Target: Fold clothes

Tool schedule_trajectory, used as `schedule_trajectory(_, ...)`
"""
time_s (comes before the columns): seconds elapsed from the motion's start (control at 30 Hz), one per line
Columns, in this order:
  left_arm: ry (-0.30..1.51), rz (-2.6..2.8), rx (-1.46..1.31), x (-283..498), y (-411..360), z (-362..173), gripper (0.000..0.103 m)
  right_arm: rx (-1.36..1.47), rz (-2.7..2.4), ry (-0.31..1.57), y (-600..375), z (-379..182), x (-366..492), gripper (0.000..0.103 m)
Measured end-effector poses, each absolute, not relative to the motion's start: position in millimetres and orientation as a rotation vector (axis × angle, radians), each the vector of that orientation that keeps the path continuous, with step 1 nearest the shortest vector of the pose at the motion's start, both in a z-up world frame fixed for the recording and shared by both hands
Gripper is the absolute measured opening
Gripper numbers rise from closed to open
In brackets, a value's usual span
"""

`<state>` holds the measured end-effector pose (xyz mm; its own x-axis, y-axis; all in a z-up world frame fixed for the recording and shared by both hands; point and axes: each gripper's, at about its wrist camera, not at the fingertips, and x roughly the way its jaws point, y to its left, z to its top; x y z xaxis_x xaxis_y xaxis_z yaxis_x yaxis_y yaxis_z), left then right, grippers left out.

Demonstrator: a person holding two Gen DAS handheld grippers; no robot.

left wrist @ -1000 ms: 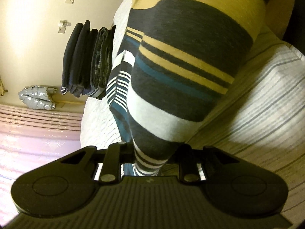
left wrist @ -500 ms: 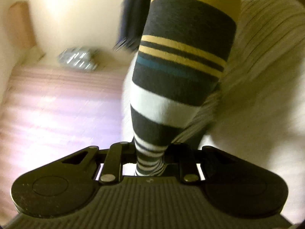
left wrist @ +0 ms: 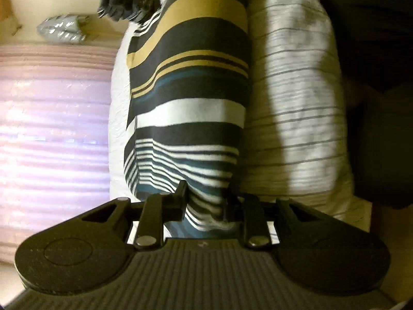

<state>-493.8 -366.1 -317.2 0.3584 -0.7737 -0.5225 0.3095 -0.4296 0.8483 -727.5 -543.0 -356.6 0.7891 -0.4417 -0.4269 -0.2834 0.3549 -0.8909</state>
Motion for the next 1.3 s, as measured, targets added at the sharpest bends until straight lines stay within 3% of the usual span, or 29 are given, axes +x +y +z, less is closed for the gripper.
schedule_trajectory(0.13, -0.247, -1.362, 1.43, -475, -347, -285, 0.025, -1.048, -0.286, 0.764, -561, -333, -756, 0.047)
schedule_trajectory(0.3, -0.011, -1.338, 1.208, -437, -334, -238, 0.026, -0.575, -0.424, 0.738, -598, -289, -765, 0.05)
schedule_trajectory(0.37, 0.053, -1.269, 1.111, -415, -340, -224, 0.028, -0.393, -0.442, 0.679, -607, -273, -754, 0.079)
schedule_trajectory(0.67, 0.389, -1.31, 0.655, -336, -404, -196, 0.049, 0.172, -0.427, 0.48, -634, -243, -722, 0.079)
schedule_trajectory(0.8, 0.53, -1.358, 0.528, -314, -441, -210, 0.049, 0.333, -0.372, 0.448, -647, -240, -709, 0.079)
schedule_trajectory(0.93, 0.659, -1.389, 0.449, -297, -478, -232, 0.041, 0.456, -0.355, 0.428, -662, -238, -698, 0.079)
schedule_trajectory(0.97, 0.691, -1.396, 0.428, -293, -488, -237, 0.033, 0.487, -0.358, 0.424, -667, -236, -697, 0.079)
schedule_trajectory(1.0, 0.717, -1.4, 0.411, -290, -494, -241, 0.019, 0.516, -0.365, 0.42, -672, -235, -697, 0.079)
schedule_trajectory(1.13, 0.699, -1.417, 0.426, -295, -498, -248, 0.007, 0.587, -0.39, 0.428, -687, -235, -694, 0.079)
schedule_trajectory(1.17, 0.68, -1.425, 0.434, -296, -497, -248, 0.004, 0.598, -0.388, 0.435, -689, -236, -694, 0.075)
schedule_trajectory(1.2, 0.659, -1.424, 0.424, -296, -494, -246, 0.003, 0.609, -0.383, 0.443, -690, -237, -696, 0.061)
schedule_trajectory(1.23, 0.629, -1.413, 0.405, -295, -490, -241, 0.003, 0.619, -0.378, 0.458, -691, -238, -695, 0.019)
schedule_trajectory(1.3, 0.561, -1.379, 0.358, -292, -480, -229, 0.003, 0.608, -0.378, 0.474, -693, -234, -692, 0.015)
